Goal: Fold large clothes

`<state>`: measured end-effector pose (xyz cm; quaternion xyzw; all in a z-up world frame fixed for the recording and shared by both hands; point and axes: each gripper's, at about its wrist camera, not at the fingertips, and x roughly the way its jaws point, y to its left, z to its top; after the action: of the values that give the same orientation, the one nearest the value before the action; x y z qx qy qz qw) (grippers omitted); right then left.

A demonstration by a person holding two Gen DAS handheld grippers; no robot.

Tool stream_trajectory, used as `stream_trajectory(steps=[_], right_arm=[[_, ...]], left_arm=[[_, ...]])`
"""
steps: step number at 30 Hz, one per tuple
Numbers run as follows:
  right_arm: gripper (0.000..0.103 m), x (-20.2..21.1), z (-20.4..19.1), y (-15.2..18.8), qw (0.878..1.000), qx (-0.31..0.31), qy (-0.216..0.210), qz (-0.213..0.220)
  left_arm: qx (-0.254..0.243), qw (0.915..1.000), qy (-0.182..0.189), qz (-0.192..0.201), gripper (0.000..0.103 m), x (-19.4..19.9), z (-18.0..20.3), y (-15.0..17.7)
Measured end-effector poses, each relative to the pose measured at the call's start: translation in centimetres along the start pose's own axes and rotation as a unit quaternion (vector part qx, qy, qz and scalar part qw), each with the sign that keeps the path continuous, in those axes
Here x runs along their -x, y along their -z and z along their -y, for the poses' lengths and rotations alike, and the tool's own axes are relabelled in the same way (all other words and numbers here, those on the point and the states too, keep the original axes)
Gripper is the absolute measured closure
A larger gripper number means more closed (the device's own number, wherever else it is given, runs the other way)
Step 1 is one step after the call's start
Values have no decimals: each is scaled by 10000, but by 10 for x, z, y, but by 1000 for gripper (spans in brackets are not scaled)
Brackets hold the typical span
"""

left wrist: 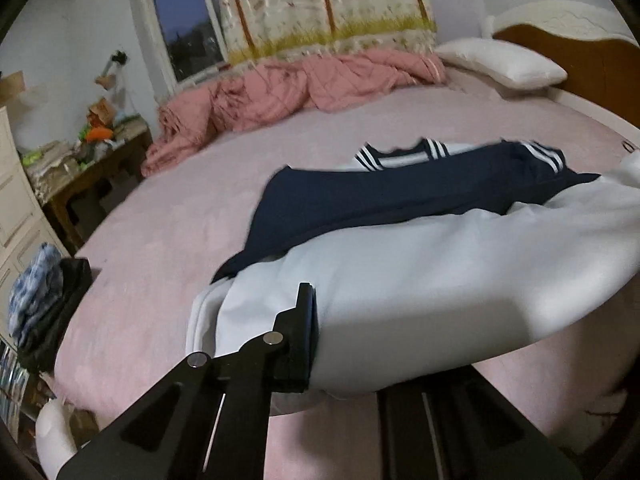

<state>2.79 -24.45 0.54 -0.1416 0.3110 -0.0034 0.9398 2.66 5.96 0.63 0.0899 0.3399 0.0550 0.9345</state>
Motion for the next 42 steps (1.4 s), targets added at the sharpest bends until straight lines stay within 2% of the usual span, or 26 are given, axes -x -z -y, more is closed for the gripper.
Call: stream_trajectory(steps=[5, 7, 10, 11, 14, 16, 20, 24, 28, 30, 32, 33, 34, 35, 36, 37, 38, 40, 42], right_arm=[[72, -5, 0, 12, 9994, 157, -4, -298], [71, -11, 2, 9, 9994, 58, -24, -354], [70, -14, 12, -14, 9995, -222, -163, -154], [66, -15, 16, -23, 9994, -282, -186, -38], [64, -28, 31, -57, 9981, -468, -307, 252], [64, -44, 33, -79, 9982, -500, -230, 257], [71, -96, 25, -122, 9990, -345, -59, 287], [72, -144, 6, -143, 9995, -90, 228, 205], [72, -186, 3, -152, 9997, -142, 178, -63], [72, -199, 4, -153, 9996, -175, 138, -147], [70, -206, 8, -153, 9995, -257, 100, -167], [66, -205, 9, -152, 9995, -272, 74, -130], [62, -203, 11, -151, 9995, -301, 63, -27], [50, -199, 12, -151, 9994, -329, 95, 62], [34, -195, 13, -150, 9991, -363, 162, 168], [26, -186, 15, -149, 9976, -444, 336, 402], [18, -177, 17, -147, 9961, -519, 399, 586], [17, -162, 22, -147, 9941, -616, 342, 822], [17, -148, 28, -149, 9931, -675, 269, 919]], left_arm=[[-186, 9996, 49, -190, 88, 7, 7, -1], [-51, 9997, 138, -199, 88, 5, 6, -11], [79, 9995, 265, -152, 88, 3, 2, -33], [86, 9993, 337, -120, 87, -1, -1, -44], [218, 9987, 417, -190, 86, -30, -14, -79], [312, 9965, 711, -312, 86, -52, -22, -105], [202, 9947, 779, -635, 86, -107, -19, -144], [217, 9908, 797, -1076, 86, -172, -11, -164], [519, 9822, 1040, -1476, 86, -214, -13, -167], [599, 9815, 1114, -1436, 86, -219, -12, -165], [614, 9837, 1260, -1130, 86, -210, -11, -162], [540, 9854, 1280, -980, 84, -204, -11, -160], [482, 9868, 1308, -825, 78, -196, -11, -158], [471, 9869, 1369, -715, 60, -189, -13, -158], [503, 9871, 1417, -554, 47, -180, -16, -157], [573, 9876, 1414, -359, 22, -171, -19, -155], [649, 9879, 1399, -178, 8, -164, -23, -155], [767, 9833, 1646, 119, 2, -149, -33, -155], [787, 9773, 1965, 108, 1, -142, -39, -156]])
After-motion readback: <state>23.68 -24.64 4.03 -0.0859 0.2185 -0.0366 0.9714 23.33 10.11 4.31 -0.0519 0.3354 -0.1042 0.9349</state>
